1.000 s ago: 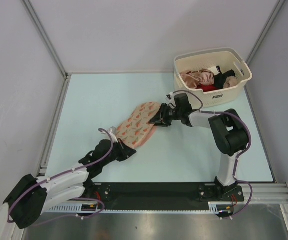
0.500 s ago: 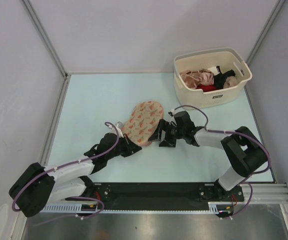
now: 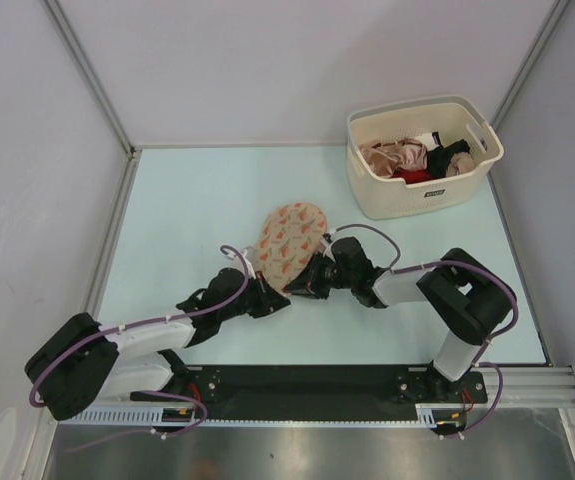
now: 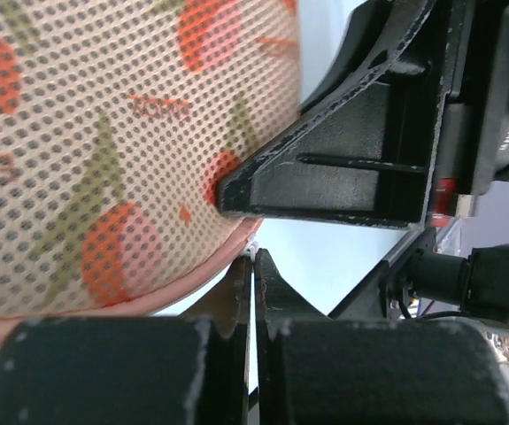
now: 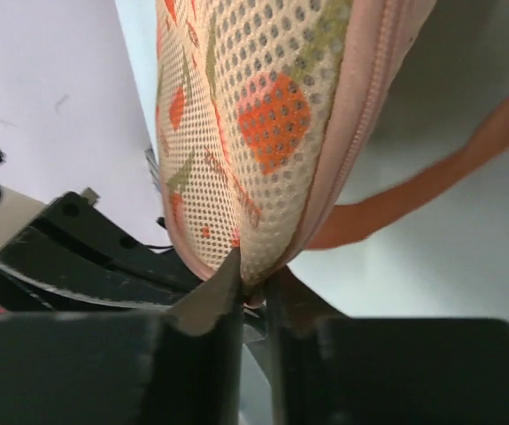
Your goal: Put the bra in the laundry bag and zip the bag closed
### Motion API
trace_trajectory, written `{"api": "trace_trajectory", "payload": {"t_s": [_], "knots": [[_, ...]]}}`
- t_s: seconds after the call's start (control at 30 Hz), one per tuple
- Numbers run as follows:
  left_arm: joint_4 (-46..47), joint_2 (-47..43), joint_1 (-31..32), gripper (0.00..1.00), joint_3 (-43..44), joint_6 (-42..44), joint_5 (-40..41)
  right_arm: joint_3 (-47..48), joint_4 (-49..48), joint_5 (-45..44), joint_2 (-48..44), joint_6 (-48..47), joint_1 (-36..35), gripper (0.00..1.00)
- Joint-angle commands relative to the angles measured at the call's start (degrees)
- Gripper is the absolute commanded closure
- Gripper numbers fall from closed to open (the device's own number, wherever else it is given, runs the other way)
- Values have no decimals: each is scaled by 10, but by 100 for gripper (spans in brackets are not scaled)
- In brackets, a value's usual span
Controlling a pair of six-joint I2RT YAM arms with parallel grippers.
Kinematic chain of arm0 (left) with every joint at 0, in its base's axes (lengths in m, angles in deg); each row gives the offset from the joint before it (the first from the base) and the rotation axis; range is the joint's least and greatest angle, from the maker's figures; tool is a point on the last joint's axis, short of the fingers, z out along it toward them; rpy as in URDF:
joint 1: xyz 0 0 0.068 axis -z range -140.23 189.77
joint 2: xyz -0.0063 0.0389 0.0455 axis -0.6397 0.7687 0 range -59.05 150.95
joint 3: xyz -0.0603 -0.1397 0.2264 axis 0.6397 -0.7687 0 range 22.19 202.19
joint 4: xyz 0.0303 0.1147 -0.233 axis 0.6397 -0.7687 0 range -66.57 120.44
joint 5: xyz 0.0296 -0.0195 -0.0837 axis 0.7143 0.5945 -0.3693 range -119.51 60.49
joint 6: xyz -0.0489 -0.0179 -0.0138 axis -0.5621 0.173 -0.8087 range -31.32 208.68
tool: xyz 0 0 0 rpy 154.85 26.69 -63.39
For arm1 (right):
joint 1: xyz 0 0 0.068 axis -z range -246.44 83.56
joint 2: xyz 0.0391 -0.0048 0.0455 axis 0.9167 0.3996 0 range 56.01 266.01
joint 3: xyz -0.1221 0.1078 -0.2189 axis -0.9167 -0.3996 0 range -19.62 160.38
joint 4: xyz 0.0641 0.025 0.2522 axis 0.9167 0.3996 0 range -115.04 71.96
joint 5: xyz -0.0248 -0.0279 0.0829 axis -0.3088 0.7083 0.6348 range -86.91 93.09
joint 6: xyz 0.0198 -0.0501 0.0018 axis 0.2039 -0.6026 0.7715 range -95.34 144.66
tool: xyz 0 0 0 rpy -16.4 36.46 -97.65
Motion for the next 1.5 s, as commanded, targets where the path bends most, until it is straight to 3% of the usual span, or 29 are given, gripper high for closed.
{"api": "trace_trajectory", "payload": {"t_s": [0.0, 0.07, 0.2, 0.33, 0.47, 0.67, 0.77, 0.8, 0.87, 0.9, 0.97, 1.17, 1.3, 1.47], "knots": [[-1, -16, 1, 100, 19, -8, 17, -2, -49, 3, 0, 8, 11, 95], [-15, -15, -18, 100, 12, -13, 8, -15, -41, 21, -2, -9, 32, 100], [-63, -30, -65, 100, -13, -12, 13, -25, -45, 123, 12, -65, 88, 100], [-112, -73, -117, 100, -25, 6, 39, 2, 38, 173, 20, -158, 124, 100], [-168, -123, -122, 100, -19, 21, 72, 64, 112, 186, 35, -223, 148, 100], [-114, -126, -87, 100, -26, 4, 25, 196, 222, 144, 85, -268, 137, 100], [-106, -96, -39, 100, -1, -6, 40, 261, 252, 116, 113, -257, 123, 75], [-92, -79, -28, 100, 9, -10, 39, 272, 255, 108, 116, -254, 121, 56], [-73, -59, -24, 100, 14, -22, 31, 274, 255, 97, 112, -243, 116, 39], [-60, -45, -24, 100, 21, -25, 29, 266, 248, 83, 106, -232, 116, 25], [-59, -36, -24, 100, 32, -19, 28, 226, 236, 75, 80, -225, 120, 16], [-50, 0, -24, 100, 64, -3, 23, 70, 139, 71, -6, -176, 108, 9], [-30, 22, -22, 100, 68, -6, 8, 37, 38, 75, -7, -124, 78, 12], [-31, 8, -20, 100, 54, -9, 13, 61, -15, 78, 41, -81, 49, 19]]}}
